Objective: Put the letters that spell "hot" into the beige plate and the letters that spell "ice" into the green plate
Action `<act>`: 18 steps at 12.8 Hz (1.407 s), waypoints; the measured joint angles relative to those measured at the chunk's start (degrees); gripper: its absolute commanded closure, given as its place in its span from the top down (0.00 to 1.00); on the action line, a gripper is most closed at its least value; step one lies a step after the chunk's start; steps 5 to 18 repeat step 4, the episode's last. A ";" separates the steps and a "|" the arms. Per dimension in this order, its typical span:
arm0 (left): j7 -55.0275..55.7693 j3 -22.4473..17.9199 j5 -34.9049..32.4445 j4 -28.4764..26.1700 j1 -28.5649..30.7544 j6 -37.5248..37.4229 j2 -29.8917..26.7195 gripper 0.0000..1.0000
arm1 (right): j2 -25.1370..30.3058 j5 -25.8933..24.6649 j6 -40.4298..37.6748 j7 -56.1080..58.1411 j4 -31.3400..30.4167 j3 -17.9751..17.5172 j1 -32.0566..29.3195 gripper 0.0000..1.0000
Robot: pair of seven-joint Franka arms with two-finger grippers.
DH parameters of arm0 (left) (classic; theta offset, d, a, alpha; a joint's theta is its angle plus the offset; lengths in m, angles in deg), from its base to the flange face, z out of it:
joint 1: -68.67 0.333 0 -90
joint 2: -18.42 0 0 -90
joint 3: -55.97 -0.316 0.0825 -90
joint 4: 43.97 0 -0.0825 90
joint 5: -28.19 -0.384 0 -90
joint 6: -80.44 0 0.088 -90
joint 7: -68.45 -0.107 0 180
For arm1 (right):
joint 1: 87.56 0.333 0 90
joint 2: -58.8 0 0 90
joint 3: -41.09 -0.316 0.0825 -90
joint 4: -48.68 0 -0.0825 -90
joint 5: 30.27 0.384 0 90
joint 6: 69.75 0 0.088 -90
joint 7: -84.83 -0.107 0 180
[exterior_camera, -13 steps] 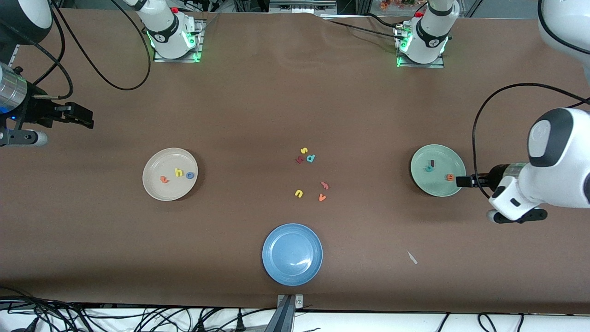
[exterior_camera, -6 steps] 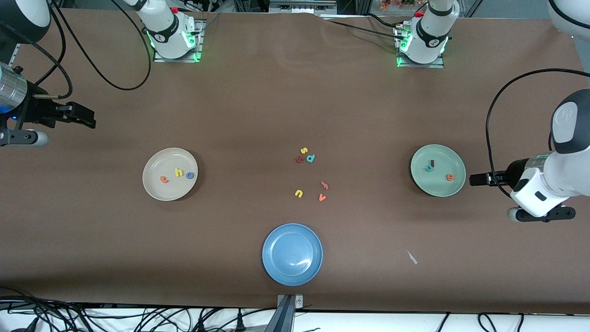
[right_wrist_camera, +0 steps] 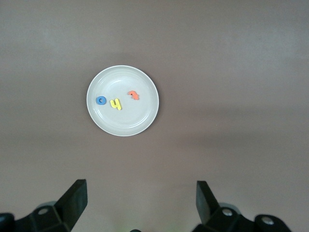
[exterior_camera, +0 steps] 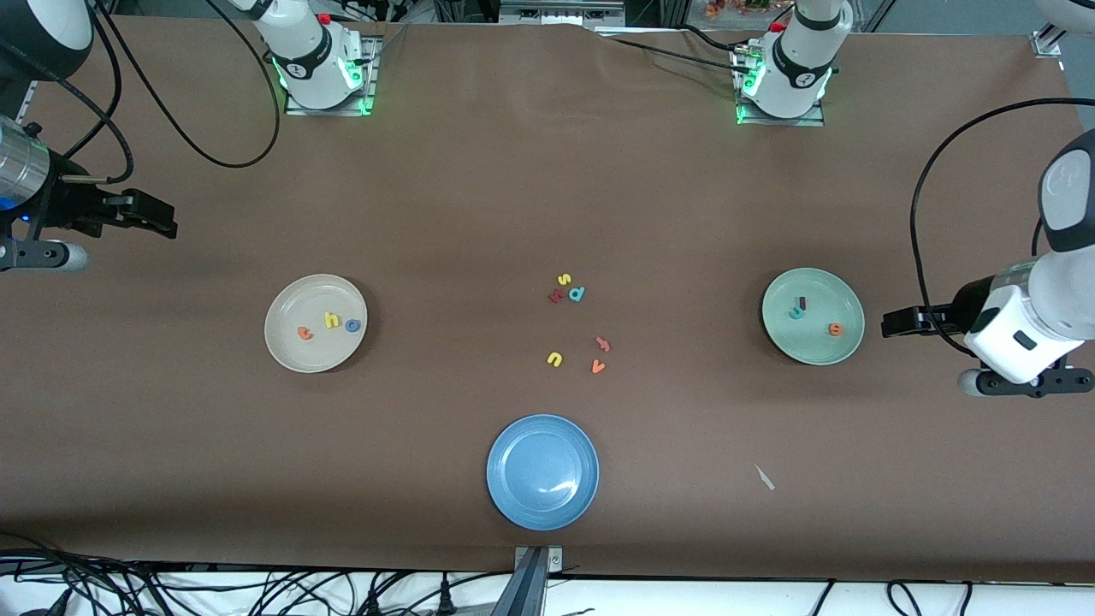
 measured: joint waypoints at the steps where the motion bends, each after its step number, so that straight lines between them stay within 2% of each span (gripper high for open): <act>1: -0.04 -1.43 0.00 -1.19 -1.06 0.58 -0.95 0.96 | 0.00 0.00 0.00 0.00 0.01 0.02 0.00 1.00; 4: -2.24 -4.75 0.77 -3.75 -3.13 0.75 -4.00 0.99 | -0.01 0.00 0.00 0.00 0.03 0.09 -0.02 1.00; 18: -2.24 -4.75 0.77 -3.75 -3.13 0.75 -4.00 0.99 | -0.01 0.00 0.00 0.00 0.03 0.09 -0.02 1.00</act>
